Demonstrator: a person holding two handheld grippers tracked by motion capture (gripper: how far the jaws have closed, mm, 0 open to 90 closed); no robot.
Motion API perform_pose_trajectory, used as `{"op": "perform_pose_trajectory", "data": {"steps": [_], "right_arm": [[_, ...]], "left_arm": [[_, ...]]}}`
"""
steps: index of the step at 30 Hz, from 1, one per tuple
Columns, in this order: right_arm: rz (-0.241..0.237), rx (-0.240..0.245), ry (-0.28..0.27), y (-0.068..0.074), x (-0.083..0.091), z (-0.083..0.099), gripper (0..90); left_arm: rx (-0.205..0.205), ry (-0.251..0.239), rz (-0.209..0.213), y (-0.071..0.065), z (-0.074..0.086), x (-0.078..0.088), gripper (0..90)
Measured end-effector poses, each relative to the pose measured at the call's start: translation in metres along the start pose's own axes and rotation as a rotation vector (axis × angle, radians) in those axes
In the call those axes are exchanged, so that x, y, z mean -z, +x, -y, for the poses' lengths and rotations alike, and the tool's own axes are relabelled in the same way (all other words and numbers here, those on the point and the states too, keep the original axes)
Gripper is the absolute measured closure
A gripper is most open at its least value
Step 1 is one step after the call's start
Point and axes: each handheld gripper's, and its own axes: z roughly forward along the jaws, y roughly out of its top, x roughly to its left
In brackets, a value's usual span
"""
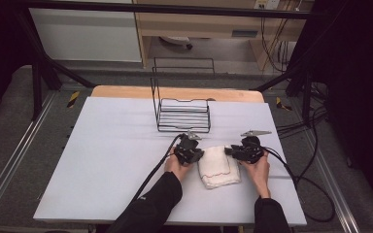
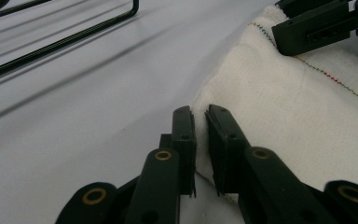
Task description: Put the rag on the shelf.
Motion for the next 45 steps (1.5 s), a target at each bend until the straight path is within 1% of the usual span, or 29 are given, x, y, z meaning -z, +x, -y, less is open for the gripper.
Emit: {"op": "perform_pose_trajectory", "data": {"steps": [5,6,7,8,11,12,13,14,16,19,22,23,26,27,28,30,31,34,35,36,37,38,39,40,41,42,44,45], "right_arm": [[-0.019,-0.039,0.012,0.001,0.001,-0.001,73.9],[-0.019,-0.038,0.01,0.001,0.001,0.0,75.0],[-0.017,-0.035,0.006,0.001,0.001,0.0,76.6],[-0.013,-0.03,0.001,0.001,0.001,0.0,78.2],[-0.011,-0.052,-0.001,0.003,0.003,0.0,80.3],[-0.01,-0.053,-0.002,0.003,0.003,0.0,80.7],[-0.011,-0.057,-0.003,0.003,0.003,0.0,81.1],[-0.011,-0.059,-0.006,0.003,0.003,0.0,81.3],[-0.011,-0.062,-0.006,0.003,0.004,0.0,81.7],[-0.018,-0.061,-0.021,0.004,0.008,-0.001,82.0],[-0.027,-0.063,-0.041,0.004,0.013,-0.002,82.1],[-0.028,-0.062,-0.052,0.005,0.015,-0.002,82.1],[-0.036,-0.065,-0.073,0.006,0.02,-0.002,82.2],[-0.038,-0.063,-0.082,0.006,0.022,-0.002,82.2],[-0.04,-0.064,-0.089,0.007,0.024,-0.001,82.2],[-0.043,-0.068,-0.101,0.008,0.027,-0.001,82.3],[-0.044,-0.063,-0.112,0.008,0.029,0.0,82.2],[-0.053,-0.064,-0.137,0.01,0.034,0.001,82.3],[-0.054,-0.06,-0.144,0.011,0.036,0.002,82.3],[-0.052,-0.059,-0.15,0.012,0.038,0.002,82.3],[-0.042,-0.041,-0.159,0.014,0.039,0.002,82.2],[-0.034,-0.028,-0.167,0.017,0.041,0.001,82.3],[-0.032,-0.022,-0.176,0.02,0.043,0.001,82.3],[-0.03,-0.017,-0.185,0.022,0.045,0.001,82.3],[-0.03,-0.017,-0.185,0.022,0.045,0.001,82.3],[-0.034,-0.012,-0.203,0.024,0.049,0.001,82.3],[-0.031,0.001,-0.217,0.027,0.052,0.001,82.3],[-0.03,0.003,-0.222,0.028,0.053,0.001,82.3]], "left_arm": [[0.009,-0.001,0.002,0.0,0.0,0.0,80.5],[0.014,-0.004,0.004,0.001,0.0,0.0,80.6],[0.01,-0.001,0.006,0.001,0.0,0.0,80.7],[0.017,-0.002,0.007,0.001,0.0,0.0,80.9],[0.026,0.003,0.01,0.002,-0.001,0.0,81.5],[0.039,0.001,0.015,0.003,-0.001,0.0,81.7],[0.039,0.001,0.015,0.003,-0.001,0.0,81.9],[0.057,0.002,0.023,0.005,-0.001,0.001,82.2],[0.071,0.0,0.032,0.006,-0.001,0.001,82.5],[0.072,-0.008,0.028,0.006,-0.001,0.002,83.0],[0.085,-0.033,0.034,0.006,-0.002,0.006,83.2],[0.085,-0.033,0.034,0.006,-0.002,0.006,83.3],[0.096,-0.071,0.047,0.006,-0.003,0.013,83.3],[0.096,-0.071,0.047,0.006,-0.003,0.013,83.4],[0.097,-0.09,0.055,0.005,-0.003,0.016,83.3],[0.094,-0.107,0.064,0.005,-0.004,0.02,83.3],[0.094,-0.107,0.064,0.005,-0.004,0.02,83.3],[0.095,-0.136,0.074,0.004,-0.003,0.026,83.4],[0.095,-0.136,0.074,0.004,-0.003,0.026,83.3],[0.091,-0.152,0.076,0.003,-0.002,0.029,83.3],[0.091,-0.152,0.076,0.003,-0.002,0.029,83.3],[0.085,-0.165,0.067,0.001,-0.001,0.031,83.3],[0.085,-0.165,0.067,0.001,-0.001,0.031,83.4],[0.09,-0.184,0.071,0.001,0.0,0.034,83.4],[0.09,-0.184,0.071,0.001,0.0,0.034,83.4],[0.095,-0.207,0.077,0.002,0.001,0.038,83.4],[0.097,-0.223,0.082,0.002,0.002,0.041,83.4],[0.097,-0.223,0.082,0.002,0.002,0.041,83.4]]}}
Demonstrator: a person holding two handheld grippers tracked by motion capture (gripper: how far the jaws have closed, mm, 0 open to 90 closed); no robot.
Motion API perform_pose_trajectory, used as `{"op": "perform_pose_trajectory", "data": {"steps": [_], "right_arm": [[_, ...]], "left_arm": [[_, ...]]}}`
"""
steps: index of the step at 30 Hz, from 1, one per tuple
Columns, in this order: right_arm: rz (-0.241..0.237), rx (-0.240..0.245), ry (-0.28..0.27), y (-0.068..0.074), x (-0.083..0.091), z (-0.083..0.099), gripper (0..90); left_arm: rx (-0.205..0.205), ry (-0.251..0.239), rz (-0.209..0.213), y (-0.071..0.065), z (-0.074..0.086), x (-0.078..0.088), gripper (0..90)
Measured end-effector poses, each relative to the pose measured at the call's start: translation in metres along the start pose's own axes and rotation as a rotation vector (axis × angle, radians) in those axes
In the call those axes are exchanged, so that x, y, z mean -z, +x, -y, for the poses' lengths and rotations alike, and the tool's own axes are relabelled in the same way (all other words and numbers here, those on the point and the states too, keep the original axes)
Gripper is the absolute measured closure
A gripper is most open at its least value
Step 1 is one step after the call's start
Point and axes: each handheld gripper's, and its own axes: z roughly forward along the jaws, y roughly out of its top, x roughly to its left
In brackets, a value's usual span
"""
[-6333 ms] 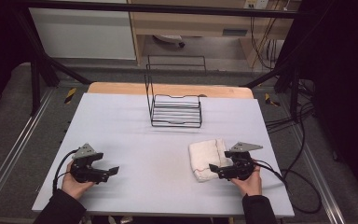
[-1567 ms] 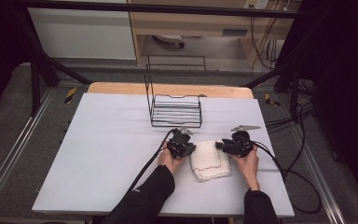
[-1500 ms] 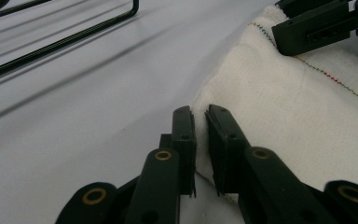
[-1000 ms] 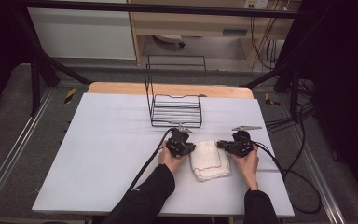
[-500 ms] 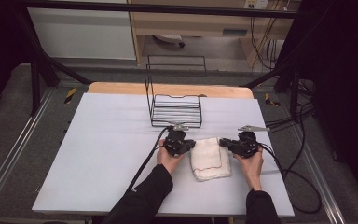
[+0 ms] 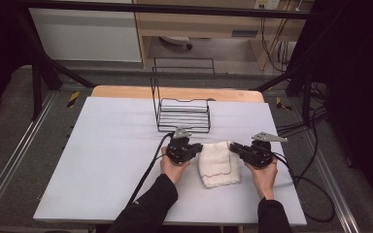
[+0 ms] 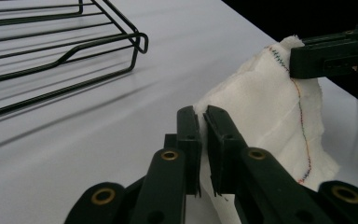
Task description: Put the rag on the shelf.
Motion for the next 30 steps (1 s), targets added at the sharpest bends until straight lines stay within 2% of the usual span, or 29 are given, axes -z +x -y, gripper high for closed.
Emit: {"op": "perform_pose_trajectory", "data": {"steps": [9,22,30], "right_arm": [[0.005,0.024,-0.065,0.01,0.011,-0.002,82.3],[0.014,0.044,-0.142,0.02,0.025,-0.007,82.4],[0.021,0.059,-0.192,0.025,0.033,-0.012,82.5]], "left_arm": [[-0.013,-0.078,0.022,-0.004,-0.001,0.014,83.4],[-0.022,-0.144,0.041,-0.01,-0.007,0.028,83.4],[-0.041,-0.192,0.048,-0.016,-0.013,0.038,83.4]]}}
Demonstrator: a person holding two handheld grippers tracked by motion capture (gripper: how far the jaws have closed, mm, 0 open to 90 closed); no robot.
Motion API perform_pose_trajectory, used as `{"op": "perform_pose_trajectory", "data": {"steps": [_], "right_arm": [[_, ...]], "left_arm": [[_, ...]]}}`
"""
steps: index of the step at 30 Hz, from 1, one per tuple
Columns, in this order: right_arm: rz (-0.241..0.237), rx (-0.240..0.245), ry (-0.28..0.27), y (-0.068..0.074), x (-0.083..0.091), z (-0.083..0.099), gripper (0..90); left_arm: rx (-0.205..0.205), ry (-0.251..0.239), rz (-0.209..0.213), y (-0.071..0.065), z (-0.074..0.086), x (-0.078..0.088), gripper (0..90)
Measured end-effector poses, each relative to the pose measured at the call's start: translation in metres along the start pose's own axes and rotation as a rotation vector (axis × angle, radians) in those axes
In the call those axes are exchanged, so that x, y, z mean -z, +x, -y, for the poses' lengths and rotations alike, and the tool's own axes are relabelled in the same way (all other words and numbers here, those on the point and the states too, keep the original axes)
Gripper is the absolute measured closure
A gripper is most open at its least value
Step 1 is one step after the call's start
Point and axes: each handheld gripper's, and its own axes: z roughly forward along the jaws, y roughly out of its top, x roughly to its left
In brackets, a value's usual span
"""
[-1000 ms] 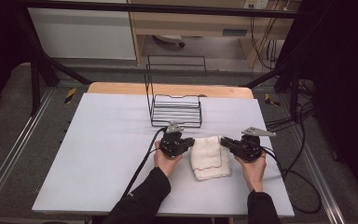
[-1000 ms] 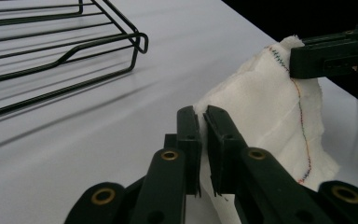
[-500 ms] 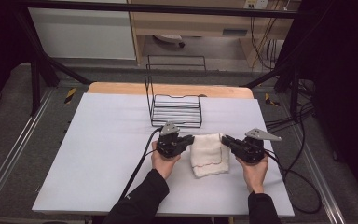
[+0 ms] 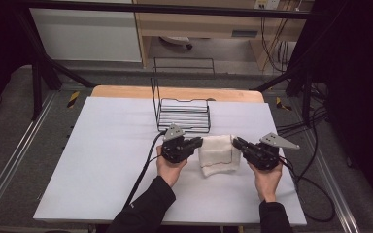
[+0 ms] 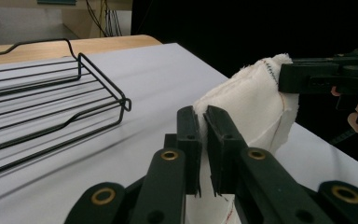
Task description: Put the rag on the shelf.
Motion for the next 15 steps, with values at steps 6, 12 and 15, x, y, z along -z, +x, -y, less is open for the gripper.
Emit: {"op": "perform_pose_trajectory", "data": {"steps": [6,12,15], "right_arm": [[-0.001,0.012,-0.026,0.002,0.003,-0.003,82.5],[0.003,0.039,-0.056,0.008,0.007,-0.008,82.6],[0.003,0.043,-0.066,0.01,0.008,-0.01,82.6]], "left_arm": [[-0.005,-0.026,0.002,-0.002,-0.003,0.004,83.4],[-0.022,-0.051,0.0,-0.005,-0.006,0.009,83.4],[-0.031,-0.068,0.003,-0.007,-0.01,0.014,83.4]]}}
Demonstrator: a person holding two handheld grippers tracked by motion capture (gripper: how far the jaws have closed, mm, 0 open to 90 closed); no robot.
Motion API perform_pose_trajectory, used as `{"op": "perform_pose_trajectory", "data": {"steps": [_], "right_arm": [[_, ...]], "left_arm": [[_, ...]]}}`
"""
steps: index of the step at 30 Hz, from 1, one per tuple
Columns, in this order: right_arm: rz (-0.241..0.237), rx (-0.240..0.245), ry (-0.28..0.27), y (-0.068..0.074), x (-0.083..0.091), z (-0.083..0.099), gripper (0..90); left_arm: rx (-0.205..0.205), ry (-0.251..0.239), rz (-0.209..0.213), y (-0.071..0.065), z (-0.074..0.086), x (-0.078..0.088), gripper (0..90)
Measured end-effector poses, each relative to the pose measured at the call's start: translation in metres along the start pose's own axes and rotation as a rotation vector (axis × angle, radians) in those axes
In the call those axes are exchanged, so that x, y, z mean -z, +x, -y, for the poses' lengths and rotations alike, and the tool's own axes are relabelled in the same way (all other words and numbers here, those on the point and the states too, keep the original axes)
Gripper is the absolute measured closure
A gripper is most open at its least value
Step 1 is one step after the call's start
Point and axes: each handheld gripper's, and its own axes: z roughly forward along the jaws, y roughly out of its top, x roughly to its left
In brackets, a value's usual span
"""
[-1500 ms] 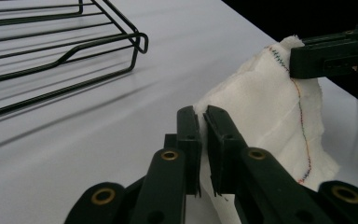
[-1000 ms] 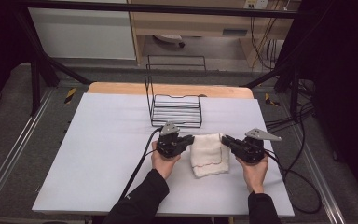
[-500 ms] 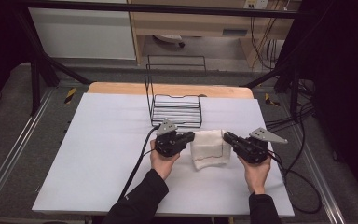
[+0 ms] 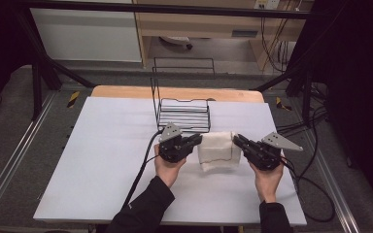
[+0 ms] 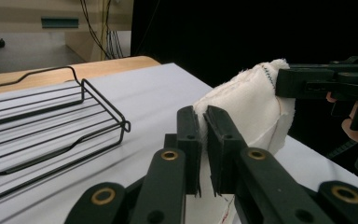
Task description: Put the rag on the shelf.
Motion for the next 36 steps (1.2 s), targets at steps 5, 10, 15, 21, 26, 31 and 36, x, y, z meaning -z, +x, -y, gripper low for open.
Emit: {"op": "perform_pose_trajectory", "data": {"steps": [5,10,15,21,26,31,36], "right_arm": [[0.001,0.012,-0.024,0.003,0.002,-0.004,82.6],[0.0,0.022,-0.047,0.009,0.004,-0.009,82.6],[-0.005,0.021,-0.071,0.015,0.004,-0.014,82.6],[-0.01,0.032,-0.1,0.023,0.003,-0.023,82.6],[-0.012,0.043,-0.125,0.031,-0.001,-0.031,82.6],[-0.015,0.054,-0.144,0.038,-0.005,-0.037,82.6],[-0.023,0.06,-0.164,0.043,-0.009,-0.043,82.6]], "left_arm": [[-0.011,-0.019,0.002,-0.002,-0.005,0.006,83.5],[-0.013,-0.042,-0.001,-0.002,-0.009,0.011,83.4],[-0.015,-0.057,-0.002,-0.001,-0.014,0.016,83.5],[-0.02,-0.083,-0.01,0.003,-0.023,0.027,83.4],[-0.028,-0.104,-0.021,0.005,-0.03,0.036,83.4],[-0.029,-0.125,-0.033,0.008,-0.035,0.043,83.5],[-0.03,-0.141,-0.044,0.012,-0.04,0.05,83.5]]}}
